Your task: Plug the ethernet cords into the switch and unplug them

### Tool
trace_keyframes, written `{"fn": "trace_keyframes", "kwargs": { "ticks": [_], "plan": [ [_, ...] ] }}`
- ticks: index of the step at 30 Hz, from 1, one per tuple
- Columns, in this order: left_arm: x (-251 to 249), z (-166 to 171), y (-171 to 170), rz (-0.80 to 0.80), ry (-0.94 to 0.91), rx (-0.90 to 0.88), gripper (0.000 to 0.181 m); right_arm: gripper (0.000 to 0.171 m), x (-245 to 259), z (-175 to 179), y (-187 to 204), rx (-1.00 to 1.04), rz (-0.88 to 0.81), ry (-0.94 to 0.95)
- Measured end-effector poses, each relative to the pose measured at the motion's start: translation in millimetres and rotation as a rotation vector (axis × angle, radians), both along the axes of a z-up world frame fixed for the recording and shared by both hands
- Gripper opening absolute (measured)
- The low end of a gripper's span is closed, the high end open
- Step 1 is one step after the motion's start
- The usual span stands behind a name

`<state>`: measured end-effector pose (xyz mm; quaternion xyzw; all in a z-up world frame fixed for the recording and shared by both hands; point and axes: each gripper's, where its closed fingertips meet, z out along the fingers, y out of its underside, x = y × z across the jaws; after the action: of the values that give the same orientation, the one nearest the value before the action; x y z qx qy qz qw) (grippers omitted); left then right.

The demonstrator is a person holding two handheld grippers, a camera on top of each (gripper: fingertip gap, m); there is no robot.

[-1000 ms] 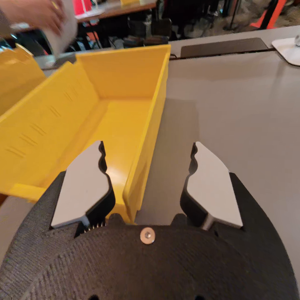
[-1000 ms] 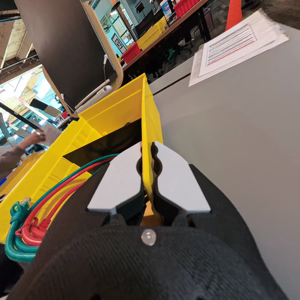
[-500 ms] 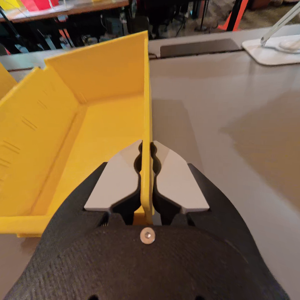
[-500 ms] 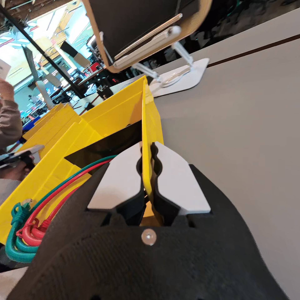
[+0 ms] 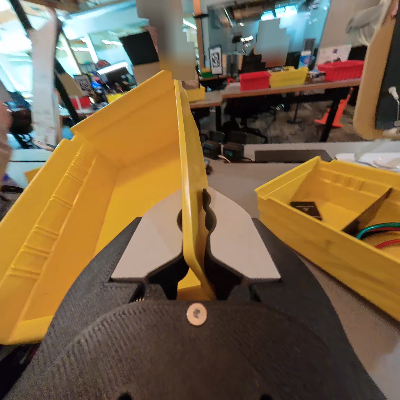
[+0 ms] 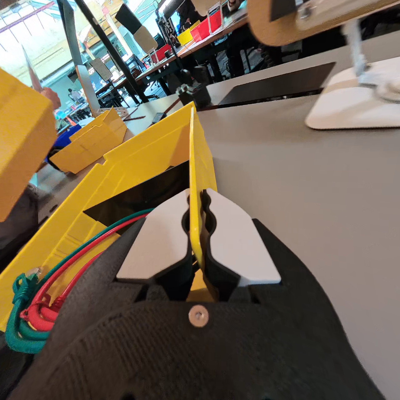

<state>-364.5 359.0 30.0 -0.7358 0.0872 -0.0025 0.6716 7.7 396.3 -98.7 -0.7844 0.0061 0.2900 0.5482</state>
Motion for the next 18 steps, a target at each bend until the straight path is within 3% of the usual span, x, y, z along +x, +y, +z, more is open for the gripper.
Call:
{"fn": "trace_keyframes", "kwargs": {
  "ticks": [8,10,12,14,18],
  "plan": [
    [-30.6,44.9,-30.3,0.089,0.047,0.098,0.009,0.011,-146.1,-16.7,39.0,0.021,-0.210,0.032],
    [-31.1,48.5,-31.9,0.077,0.032,0.113,0.009,0.023,-178.5,-13.8,38.8,-0.005,-0.204,0.060],
    [-30.0,50.6,-32.3,0.062,0.011,0.122,0.009,0.034,-216.8,-8.5,37.8,-0.017,-0.099,0.059],
    [-27.7,51.8,-32.1,0.046,-0.010,0.127,0.009,0.058,-253.6,-4.2,33.9,-0.022,0.057,0.031],
    [-20.0,52.7,-31.6,0.008,-0.037,0.125,0.009,0.050,-281.0,8.0,27.6,-0.030,0.191,0.008]
  ]
}}
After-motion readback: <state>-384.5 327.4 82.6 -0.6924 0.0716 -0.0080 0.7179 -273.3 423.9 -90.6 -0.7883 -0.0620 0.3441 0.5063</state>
